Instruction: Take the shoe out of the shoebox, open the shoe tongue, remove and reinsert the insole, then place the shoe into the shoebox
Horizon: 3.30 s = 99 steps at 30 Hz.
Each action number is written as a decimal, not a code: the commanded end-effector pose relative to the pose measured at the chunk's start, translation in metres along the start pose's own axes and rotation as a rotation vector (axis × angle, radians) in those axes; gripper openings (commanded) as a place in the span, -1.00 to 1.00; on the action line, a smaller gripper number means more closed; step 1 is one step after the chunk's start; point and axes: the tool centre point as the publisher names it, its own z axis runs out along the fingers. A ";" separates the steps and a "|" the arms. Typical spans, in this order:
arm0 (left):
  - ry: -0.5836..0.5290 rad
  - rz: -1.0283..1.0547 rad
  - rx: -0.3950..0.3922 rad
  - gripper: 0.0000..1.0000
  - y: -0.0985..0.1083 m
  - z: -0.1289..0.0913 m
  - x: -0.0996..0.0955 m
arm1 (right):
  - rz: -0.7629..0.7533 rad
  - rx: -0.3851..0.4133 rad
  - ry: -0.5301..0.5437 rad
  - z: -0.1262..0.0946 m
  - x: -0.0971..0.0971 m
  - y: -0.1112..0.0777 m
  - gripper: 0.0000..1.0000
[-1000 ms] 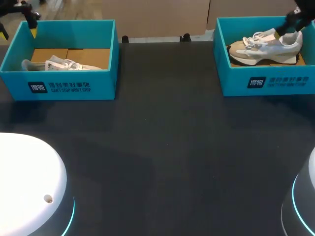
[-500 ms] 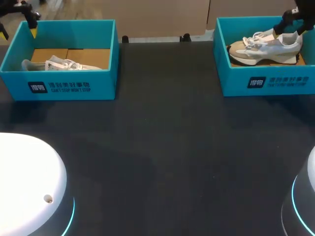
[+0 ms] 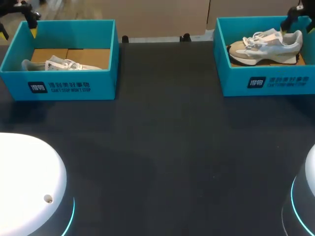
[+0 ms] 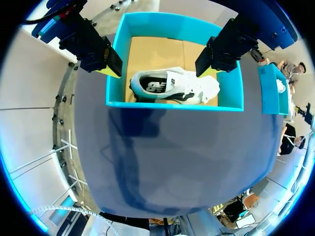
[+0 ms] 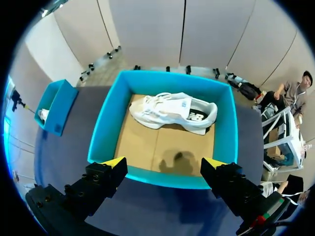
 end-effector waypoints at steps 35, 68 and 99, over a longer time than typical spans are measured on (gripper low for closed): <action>0.003 0.001 0.001 1.00 0.000 0.000 0.000 | 0.197 0.143 -0.108 0.048 -0.069 0.063 1.00; 0.003 0.001 0.001 1.00 0.000 0.000 0.000 | 0.216 0.336 -0.177 0.131 -0.119 0.084 -0.06; 0.003 0.001 0.001 1.00 0.000 0.000 0.000 | 0.259 0.363 -0.294 0.181 -0.142 0.074 -0.08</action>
